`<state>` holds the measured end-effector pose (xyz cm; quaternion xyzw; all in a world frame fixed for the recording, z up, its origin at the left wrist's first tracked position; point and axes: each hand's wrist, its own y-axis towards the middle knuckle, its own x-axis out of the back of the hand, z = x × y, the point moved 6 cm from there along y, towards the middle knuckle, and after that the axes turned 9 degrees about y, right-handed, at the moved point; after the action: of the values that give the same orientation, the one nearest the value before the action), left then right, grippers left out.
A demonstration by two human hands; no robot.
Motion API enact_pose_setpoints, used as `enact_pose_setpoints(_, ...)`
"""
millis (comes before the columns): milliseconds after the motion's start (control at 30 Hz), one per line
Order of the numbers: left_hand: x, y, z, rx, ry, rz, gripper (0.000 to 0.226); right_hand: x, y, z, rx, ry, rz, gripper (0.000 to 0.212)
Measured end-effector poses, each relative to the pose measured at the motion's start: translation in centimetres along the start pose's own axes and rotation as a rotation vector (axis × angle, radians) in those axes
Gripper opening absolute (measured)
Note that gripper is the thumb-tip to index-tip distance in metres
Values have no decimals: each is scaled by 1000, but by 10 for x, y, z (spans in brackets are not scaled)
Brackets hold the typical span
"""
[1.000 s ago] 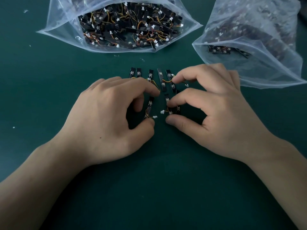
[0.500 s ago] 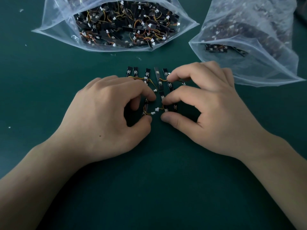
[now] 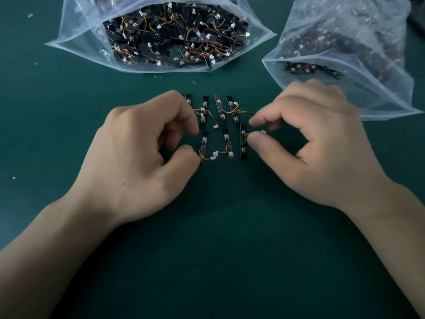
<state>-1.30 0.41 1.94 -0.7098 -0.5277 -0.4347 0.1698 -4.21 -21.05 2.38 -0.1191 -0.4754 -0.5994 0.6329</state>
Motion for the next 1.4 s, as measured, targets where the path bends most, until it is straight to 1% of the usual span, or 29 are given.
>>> enact_pose_setpoints(133,-4,-1,0,30,125,27,7,-5,0,0,-6,-5,42,14)
enact_pose_setpoints(233,-6,-2,-3,20,209,43,3,-6,0,0,-21,-16,58,13)
enact_pose_setpoints(433,-4,-2,-3,1,177,47,2,-8,0,-2,-31,-33,118,14)
enact_pose_setpoints(700,-5,-1,-3,9,175,39,2,-11,-1,-1,-22,-15,138,13)
enact_pose_setpoints(833,-6,-2,-3,1,167,33,2,-9,-1,-1,-1,-5,123,12)
enact_pose_setpoints(1000,-6,-2,-4,-24,136,48,2,-4,-1,1,45,81,35,7)
enact_pose_setpoints(1267,-8,-4,-9,-116,98,92,7,-5,-1,0,41,104,31,6)
enact_pose_setpoints(1333,-7,-4,-9,-120,95,75,7,-5,-1,0,38,104,32,6)
enact_pose_setpoints(1400,-2,-2,-8,-109,89,11,7,-5,-1,0,39,104,29,7)
